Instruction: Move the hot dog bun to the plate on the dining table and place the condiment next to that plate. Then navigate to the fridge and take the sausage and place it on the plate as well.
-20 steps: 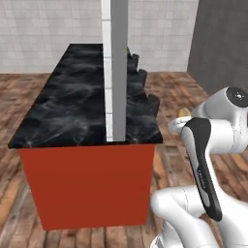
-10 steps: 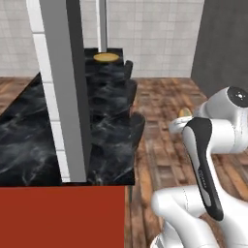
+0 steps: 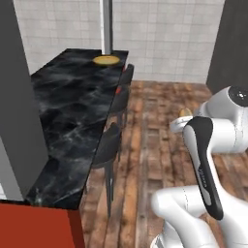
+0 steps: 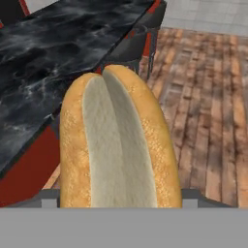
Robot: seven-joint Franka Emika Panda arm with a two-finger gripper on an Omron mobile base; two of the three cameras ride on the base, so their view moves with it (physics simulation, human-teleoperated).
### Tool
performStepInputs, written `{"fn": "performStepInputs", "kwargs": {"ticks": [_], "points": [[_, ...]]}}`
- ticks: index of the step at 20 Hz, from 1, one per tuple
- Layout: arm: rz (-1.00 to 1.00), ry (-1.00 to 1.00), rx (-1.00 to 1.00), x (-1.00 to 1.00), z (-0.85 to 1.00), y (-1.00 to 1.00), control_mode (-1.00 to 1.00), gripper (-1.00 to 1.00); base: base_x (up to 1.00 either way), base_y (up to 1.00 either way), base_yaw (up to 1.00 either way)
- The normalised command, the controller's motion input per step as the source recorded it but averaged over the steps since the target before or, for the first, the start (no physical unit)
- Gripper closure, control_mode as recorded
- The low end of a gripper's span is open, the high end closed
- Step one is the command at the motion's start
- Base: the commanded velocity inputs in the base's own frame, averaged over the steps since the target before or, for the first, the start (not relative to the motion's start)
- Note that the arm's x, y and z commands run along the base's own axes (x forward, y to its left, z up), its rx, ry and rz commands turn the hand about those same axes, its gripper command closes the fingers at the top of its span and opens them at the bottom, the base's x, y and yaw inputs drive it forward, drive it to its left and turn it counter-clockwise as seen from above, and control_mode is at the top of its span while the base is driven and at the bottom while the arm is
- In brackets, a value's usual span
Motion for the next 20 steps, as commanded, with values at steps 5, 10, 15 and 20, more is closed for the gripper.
{"fn": "performStepInputs", "kwargs": {"ticks": [5,10,15,20], "points": [[0.00,0.00,0.00,0.00,0.00,0.00,1.00,1.00,0.40,-0.89,0.37],[0.00,0.00,0.00,0.00,0.00,0.00,1.00,1.00,0.46,-0.87,0.37],[0.00,0.00,0.00,0.00,0.00,0.00,1.00,1.00,0.47,-0.92,0.32],[0.00,0.00,0.00,0.00,0.00,0.00,1.00,1.00,0.53,-0.89,0.32]]}}
